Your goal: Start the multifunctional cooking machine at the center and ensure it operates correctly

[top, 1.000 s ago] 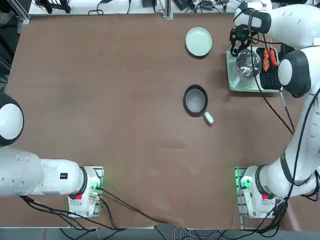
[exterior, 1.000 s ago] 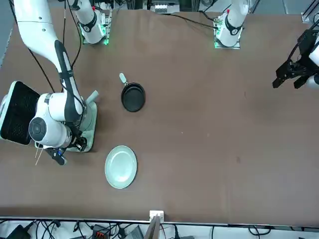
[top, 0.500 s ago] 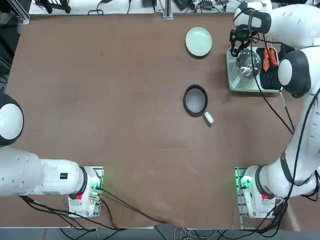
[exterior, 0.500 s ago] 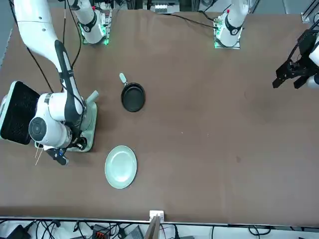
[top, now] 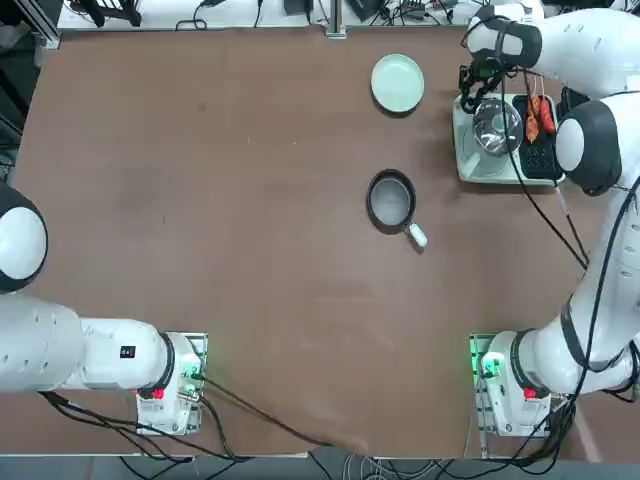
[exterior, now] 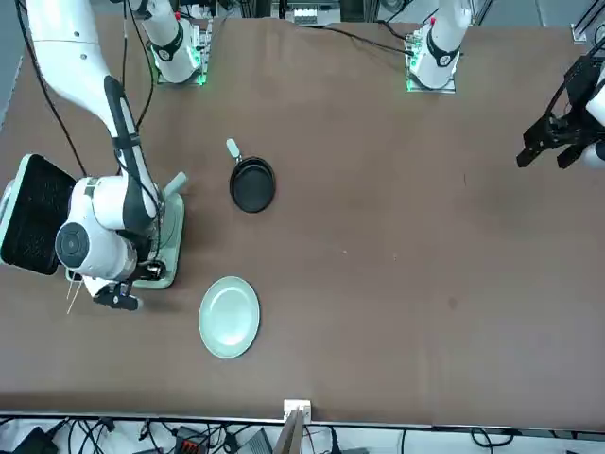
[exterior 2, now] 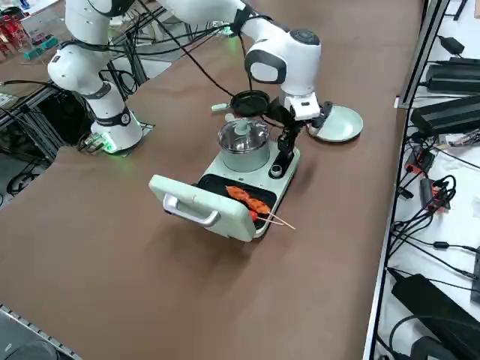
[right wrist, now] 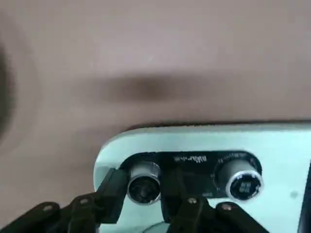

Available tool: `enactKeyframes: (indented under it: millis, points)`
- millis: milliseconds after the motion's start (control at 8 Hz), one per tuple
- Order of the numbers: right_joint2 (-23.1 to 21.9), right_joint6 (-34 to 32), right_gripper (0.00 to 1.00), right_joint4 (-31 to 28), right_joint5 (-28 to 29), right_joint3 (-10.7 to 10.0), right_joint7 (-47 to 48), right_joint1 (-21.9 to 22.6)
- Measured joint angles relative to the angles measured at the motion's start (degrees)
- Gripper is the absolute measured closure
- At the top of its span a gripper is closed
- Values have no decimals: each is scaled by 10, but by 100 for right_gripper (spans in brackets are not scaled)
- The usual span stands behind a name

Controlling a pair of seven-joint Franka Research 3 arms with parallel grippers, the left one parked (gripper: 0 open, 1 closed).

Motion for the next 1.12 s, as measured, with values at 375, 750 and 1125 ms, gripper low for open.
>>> enactKeyframes:
  millis: [375,750,1125]
  points:
    - [2,-7,58,4,-19,-1,-177,9]
    - [6,-17,58,11,-26,-2,-363,14]
    - [7,-20,58,13,-28,-2,-467,15]
